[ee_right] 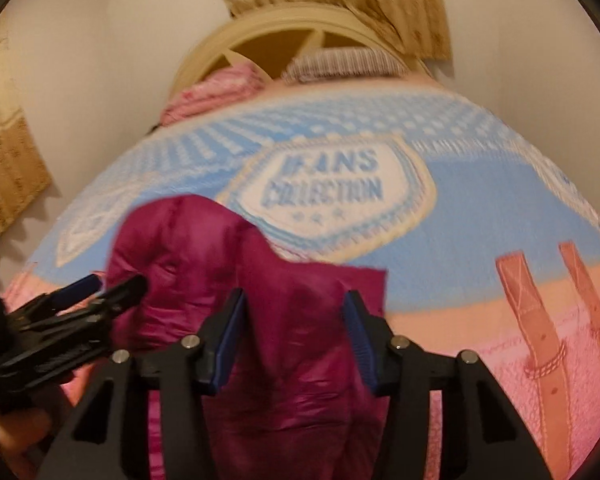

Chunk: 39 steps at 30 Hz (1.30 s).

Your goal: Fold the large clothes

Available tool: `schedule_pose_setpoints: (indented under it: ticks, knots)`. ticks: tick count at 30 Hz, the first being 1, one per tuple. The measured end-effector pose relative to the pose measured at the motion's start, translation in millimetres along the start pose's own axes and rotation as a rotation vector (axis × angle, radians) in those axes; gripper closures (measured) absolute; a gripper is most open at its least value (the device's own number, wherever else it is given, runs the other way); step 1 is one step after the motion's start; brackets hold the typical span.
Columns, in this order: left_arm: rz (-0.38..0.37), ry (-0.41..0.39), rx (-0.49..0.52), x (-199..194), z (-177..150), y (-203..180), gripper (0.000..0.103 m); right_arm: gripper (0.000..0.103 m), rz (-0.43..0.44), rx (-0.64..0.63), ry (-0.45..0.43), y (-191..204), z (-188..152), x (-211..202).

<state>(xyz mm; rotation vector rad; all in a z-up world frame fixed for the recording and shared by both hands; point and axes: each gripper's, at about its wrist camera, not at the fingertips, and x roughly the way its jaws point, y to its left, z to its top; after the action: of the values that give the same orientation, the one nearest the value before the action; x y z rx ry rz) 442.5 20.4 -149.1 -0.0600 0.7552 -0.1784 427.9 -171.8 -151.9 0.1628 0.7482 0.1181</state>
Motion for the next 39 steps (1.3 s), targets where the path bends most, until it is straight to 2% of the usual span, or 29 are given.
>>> schedule_pose_setpoints:
  ticks: [5, 15, 39]
  knots:
    - [0.012, 0.035, 0.027, 13.3, -7.0, -12.6, 0.018, 0.051, -0.005, 0.029, 0.032, -18.8, -13.6, 19.4]
    - [0.052, 0.059, 0.065, 23.8, -15.6, -22.6, 0.012, 0.051, 0.012, 0.056, 0.053, -30.8, -25.2, 25.9]
    - [0.059, 0.07, 0.056, 32.1, -20.1, -23.4, 0.008, 0.05, -0.021, 0.041, 0.078, -28.5, -32.3, 37.8]
